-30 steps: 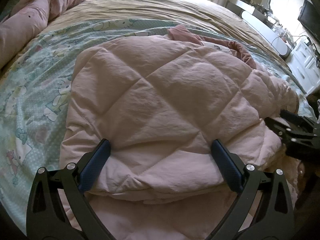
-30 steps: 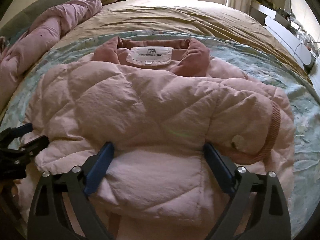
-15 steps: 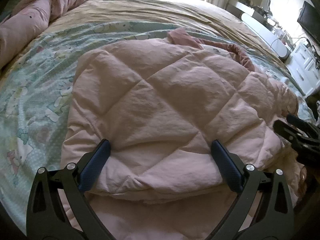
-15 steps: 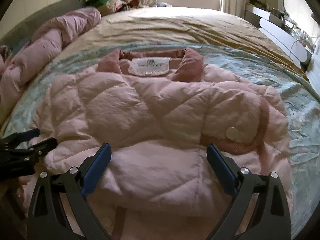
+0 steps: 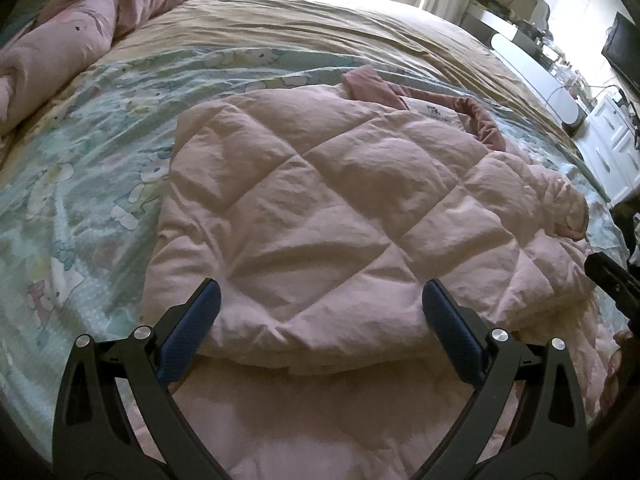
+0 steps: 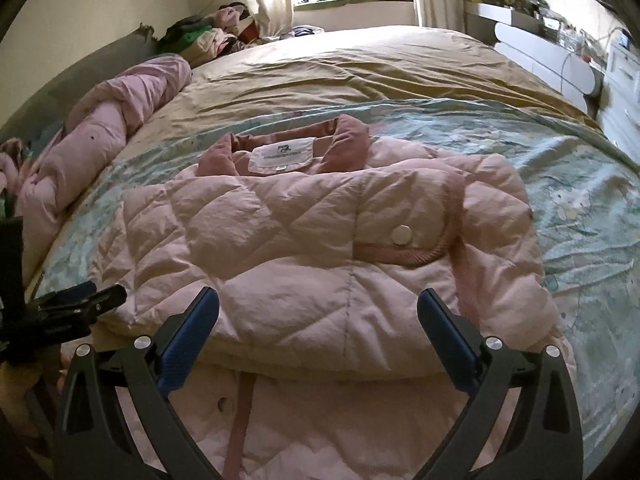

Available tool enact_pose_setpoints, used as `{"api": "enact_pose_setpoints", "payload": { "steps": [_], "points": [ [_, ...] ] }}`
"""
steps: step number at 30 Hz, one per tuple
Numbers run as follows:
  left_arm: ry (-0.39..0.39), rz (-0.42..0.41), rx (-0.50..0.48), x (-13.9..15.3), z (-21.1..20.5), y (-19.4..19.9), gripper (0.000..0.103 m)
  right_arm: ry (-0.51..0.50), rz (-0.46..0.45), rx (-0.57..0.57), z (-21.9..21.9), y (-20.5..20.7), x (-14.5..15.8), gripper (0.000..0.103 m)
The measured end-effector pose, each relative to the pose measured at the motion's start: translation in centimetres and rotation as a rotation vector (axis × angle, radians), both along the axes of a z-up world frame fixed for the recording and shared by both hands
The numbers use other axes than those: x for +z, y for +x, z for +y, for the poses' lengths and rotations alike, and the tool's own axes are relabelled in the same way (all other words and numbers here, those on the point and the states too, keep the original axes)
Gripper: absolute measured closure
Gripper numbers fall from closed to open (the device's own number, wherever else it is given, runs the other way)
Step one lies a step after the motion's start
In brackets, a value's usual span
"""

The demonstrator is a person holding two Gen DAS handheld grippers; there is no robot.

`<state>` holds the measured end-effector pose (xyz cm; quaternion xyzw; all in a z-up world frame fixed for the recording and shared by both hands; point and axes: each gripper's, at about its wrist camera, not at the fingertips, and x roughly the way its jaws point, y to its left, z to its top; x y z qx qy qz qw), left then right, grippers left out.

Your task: Fold large clothes

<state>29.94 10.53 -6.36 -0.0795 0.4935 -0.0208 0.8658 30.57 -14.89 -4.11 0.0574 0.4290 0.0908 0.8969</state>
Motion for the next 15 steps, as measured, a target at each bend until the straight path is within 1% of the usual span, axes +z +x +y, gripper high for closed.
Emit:
{"api": "enact_pose_setpoints", "payload": {
  "steps": [12, 15],
  "points": [
    [-0.031, -0.002, 0.004, 1.9, -0.3, -2.2, 0.008, 0.037, -0.041, -0.038, -1.4, -2.3, 1.6, 0.004],
    [-0.023, -0.015, -0.006, 2.6, -0.9, -2.9, 0.008, 0.045, -0.047, -0.036, -1.5, -2.8, 2.0, 0.004]
  ]
}}
